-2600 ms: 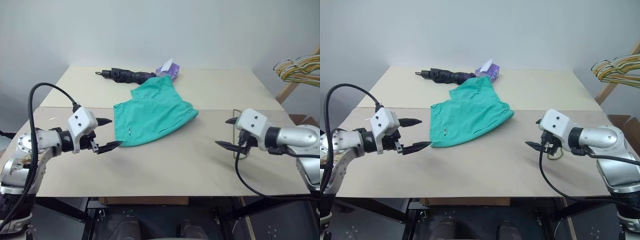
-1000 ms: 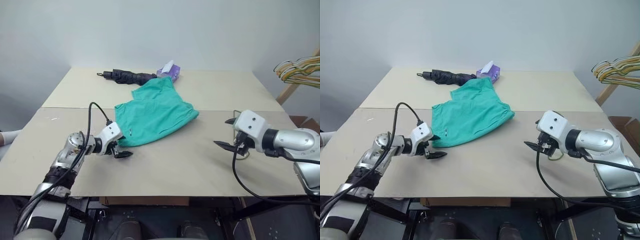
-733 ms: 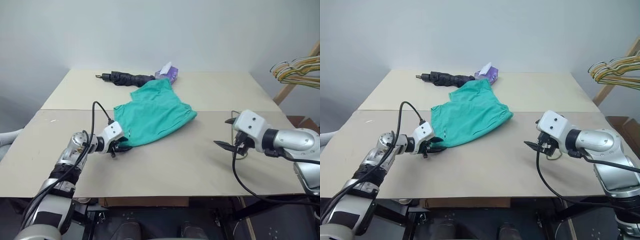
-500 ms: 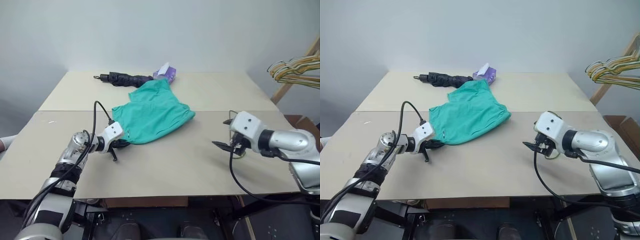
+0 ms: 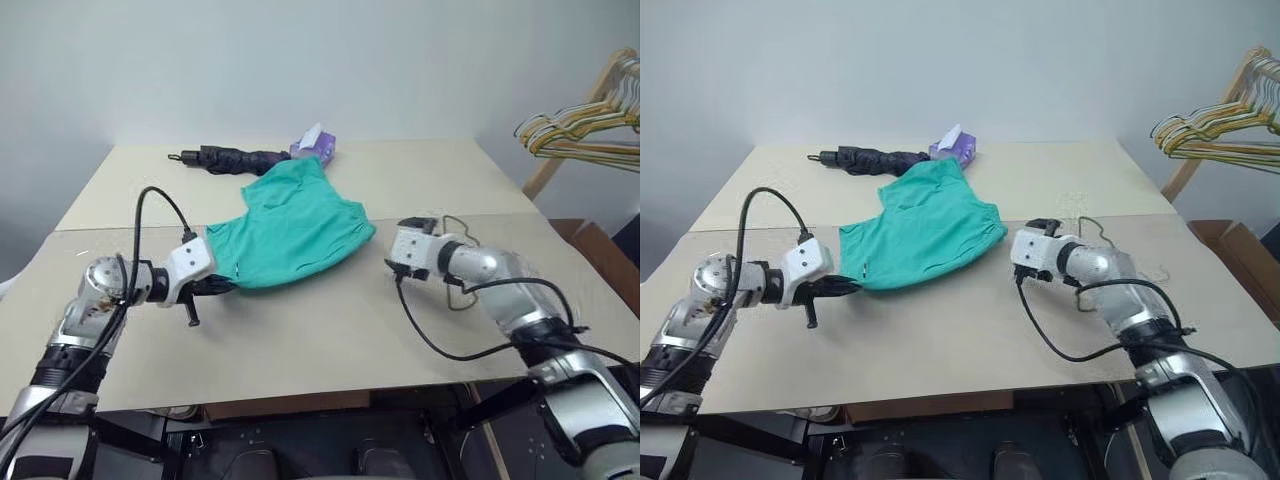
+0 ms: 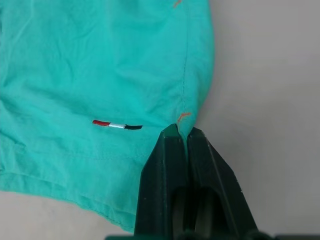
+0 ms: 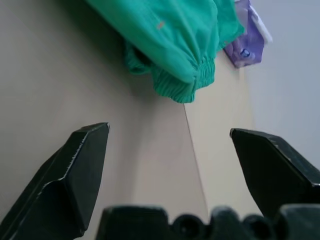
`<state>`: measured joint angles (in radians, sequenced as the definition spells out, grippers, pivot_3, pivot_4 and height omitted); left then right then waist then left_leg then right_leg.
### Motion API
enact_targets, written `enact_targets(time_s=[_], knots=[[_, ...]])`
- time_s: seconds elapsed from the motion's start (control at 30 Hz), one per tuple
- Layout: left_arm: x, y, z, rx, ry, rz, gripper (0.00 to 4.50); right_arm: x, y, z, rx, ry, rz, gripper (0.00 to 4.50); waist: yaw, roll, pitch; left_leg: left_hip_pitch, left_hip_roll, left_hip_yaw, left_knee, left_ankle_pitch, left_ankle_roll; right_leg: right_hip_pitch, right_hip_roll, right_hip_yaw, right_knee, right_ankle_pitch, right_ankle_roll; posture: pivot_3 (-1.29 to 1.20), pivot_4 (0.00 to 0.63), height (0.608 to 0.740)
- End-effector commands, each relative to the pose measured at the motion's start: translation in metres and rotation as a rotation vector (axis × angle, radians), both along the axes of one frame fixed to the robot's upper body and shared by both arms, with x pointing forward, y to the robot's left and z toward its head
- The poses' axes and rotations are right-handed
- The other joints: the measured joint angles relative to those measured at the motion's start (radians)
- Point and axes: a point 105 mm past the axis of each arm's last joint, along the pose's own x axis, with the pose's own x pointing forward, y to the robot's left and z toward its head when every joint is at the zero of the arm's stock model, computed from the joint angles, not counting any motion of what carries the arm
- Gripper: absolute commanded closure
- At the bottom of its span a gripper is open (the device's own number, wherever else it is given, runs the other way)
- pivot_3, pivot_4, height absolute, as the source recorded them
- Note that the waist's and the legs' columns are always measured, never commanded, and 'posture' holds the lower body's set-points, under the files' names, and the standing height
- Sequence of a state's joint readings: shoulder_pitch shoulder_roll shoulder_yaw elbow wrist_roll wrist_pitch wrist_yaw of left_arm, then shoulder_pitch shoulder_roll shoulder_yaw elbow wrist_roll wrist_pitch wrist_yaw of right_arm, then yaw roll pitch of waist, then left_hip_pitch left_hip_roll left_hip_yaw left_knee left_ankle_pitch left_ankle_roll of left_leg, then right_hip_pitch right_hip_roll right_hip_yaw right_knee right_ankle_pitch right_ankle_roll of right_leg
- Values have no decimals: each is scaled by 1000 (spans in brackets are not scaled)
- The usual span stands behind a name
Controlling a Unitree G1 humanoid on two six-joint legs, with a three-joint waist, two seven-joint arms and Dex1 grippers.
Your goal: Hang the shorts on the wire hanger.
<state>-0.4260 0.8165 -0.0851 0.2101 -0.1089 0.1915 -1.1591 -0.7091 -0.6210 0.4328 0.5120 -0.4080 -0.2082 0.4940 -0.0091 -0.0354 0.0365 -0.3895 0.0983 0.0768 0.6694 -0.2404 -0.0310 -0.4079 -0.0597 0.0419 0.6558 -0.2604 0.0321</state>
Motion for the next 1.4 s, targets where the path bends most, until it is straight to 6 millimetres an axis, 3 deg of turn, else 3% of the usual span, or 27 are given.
enact_targets(time_s=[0.03,0.23,0.43,0.57,0.63,0.9,1.07,1.2,1.4], knots=[[1,2,13,-5,-36,4,4486,14,15,11,-50,-139,64,0,-3,0,0,0,0,0,0,0,0,0,0,0,0,0,0,106,0,740],[-3,3,10,7,-20,2,4486,35,29,18,-76,-248,58,0,-7,0,0,0,0,0,-1,0,0,-1,0,1,2,0,0,109,0,740],[-6,5,7,24,0,-7,4486,43,44,24,-53,-272,67,0,-7,1,0,0,0,0,-1,0,0,-2,0,1,2,0,-1,112,0,740],[-8,5,5,28,6,-11,4500,42,51,17,-105,-244,107,935,-6,1,1,0,0,0,-1,0,0,-2,0,1,2,0,-1,123,0,740],[-8,6,6,25,4,-5,4500,42,51,16,-102,-243,108,1805,-5,1,1,0,0,0,-1,0,0,-2,0,1,2,0,-1,128,0,740],[-11,11,2,39,15,-1,4500,38,51,5,-150,-206,146,4344,-6,1,1,0,0,0,-2,0,0,-2,0,1,2,0,-1,130,0,740],[-12,16,4,48,2,9,4500,36,42,10,-175,-190,169,4453,-5,1,1,0,0,1,-2,0,0,-3,0,1,3,0,-1,136,0,740],[-24,18,9,75,5,-30,4500,2,38,25,-152,-155,317,4453,4,1,1,-3,0,1,-2,0,0,-5,0,1,2,0,-1,132,0,740],[-58,25,1,181,115,-124,4500,-103,44,2,-179,137,505,4453,23,2,1,-9,0,0,-3,0,0,-14,0,1,4,-1,-1,95,0,740]])
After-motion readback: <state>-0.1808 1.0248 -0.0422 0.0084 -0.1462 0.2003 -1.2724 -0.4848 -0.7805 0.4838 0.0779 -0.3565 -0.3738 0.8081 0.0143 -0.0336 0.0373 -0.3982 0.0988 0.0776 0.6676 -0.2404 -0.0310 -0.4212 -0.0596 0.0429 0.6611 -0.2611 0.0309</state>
